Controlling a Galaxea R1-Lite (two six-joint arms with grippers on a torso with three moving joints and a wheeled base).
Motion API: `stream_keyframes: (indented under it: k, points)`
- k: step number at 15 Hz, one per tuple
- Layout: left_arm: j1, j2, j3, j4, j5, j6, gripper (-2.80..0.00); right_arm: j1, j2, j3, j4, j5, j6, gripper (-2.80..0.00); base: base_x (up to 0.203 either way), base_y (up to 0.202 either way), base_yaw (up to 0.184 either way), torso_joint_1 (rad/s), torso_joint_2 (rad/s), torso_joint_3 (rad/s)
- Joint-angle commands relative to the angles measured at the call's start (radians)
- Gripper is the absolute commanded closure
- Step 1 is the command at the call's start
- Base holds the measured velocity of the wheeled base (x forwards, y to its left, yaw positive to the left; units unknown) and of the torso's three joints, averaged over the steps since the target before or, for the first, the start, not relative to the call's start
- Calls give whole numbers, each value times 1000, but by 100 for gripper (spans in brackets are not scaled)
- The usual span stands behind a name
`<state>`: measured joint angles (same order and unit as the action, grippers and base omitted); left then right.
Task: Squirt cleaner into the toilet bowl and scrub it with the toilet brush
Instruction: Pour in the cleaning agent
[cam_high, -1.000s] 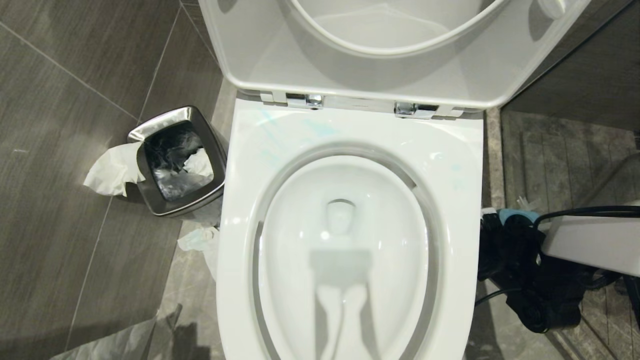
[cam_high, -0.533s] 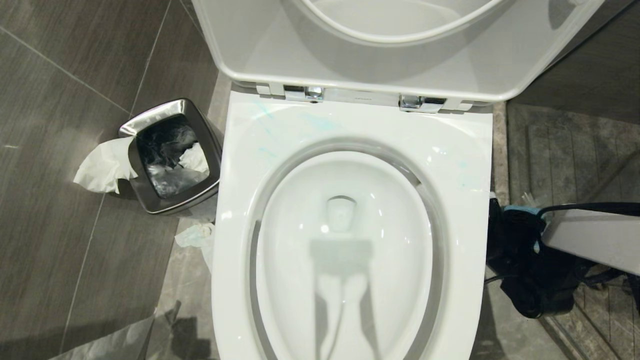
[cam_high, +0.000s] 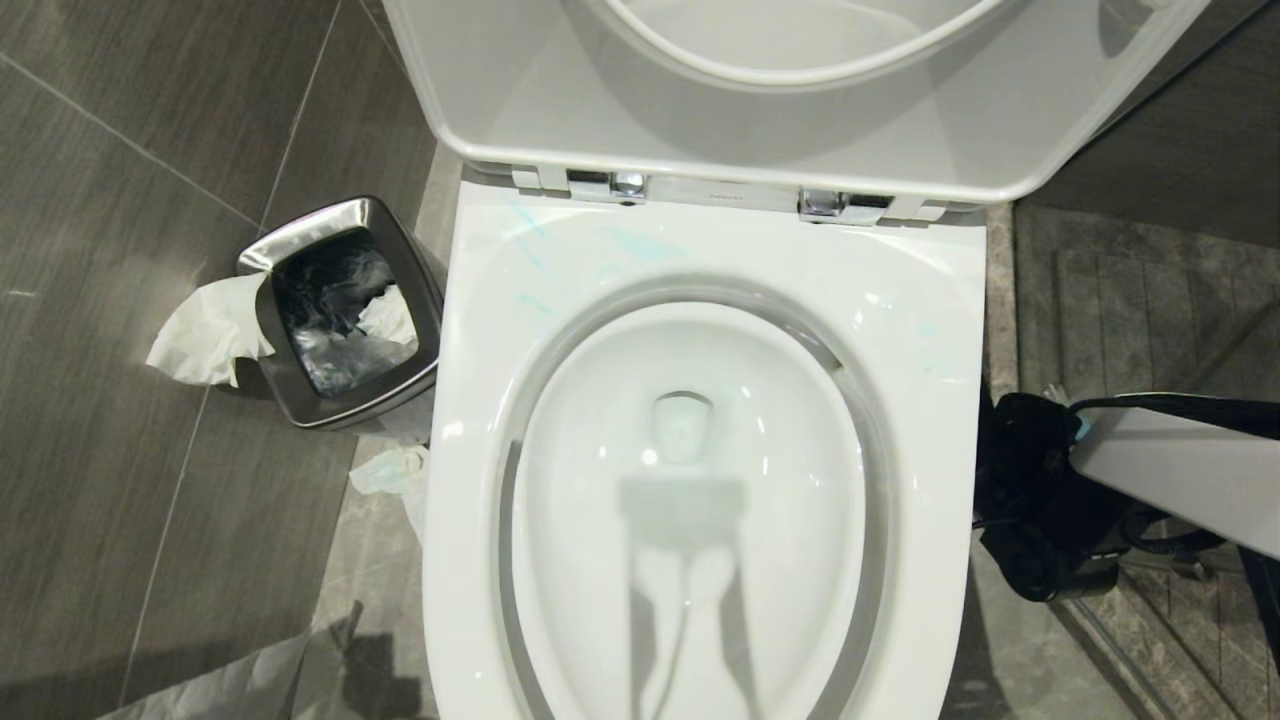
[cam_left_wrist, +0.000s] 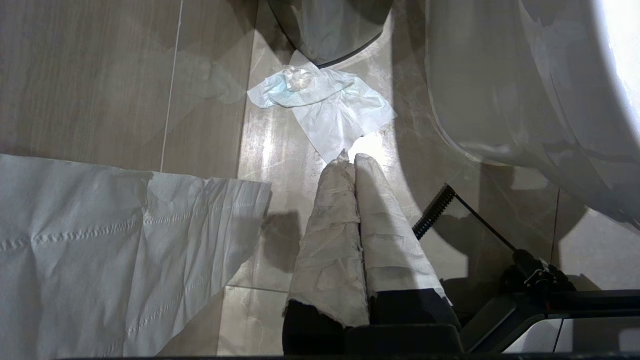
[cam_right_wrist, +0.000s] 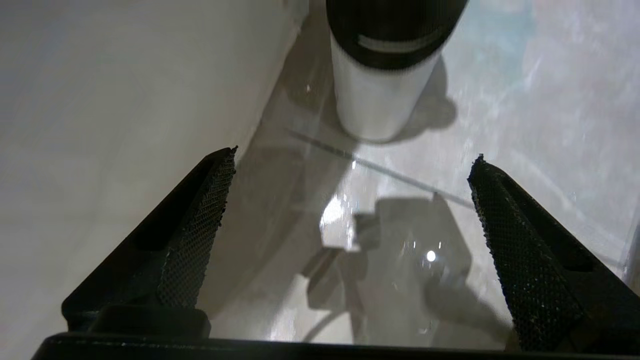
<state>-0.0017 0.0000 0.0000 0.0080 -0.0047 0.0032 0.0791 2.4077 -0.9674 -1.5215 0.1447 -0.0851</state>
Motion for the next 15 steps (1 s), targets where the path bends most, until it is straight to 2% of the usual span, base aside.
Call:
stream_keyframes:
  k: [1,11,12,15]
  points:
    - [0,0,2,0,0,0,0,6,5,-17,-9,3,-2,-280,0,0,0,0,0,0]
    - [0,0,2,0,0,0,0,4,35,-44,-9,-37,-14,-280,0,0,0,0,0,0]
    - [0,0,2,0,0,0,0,4,48,-66,-9,-43,-20,-280,0,0,0,0,0,0]
    - [0,0,2,0,0,0,0,4,107,-250,-9,-150,-64,-280,0,0,0,0,0,0]
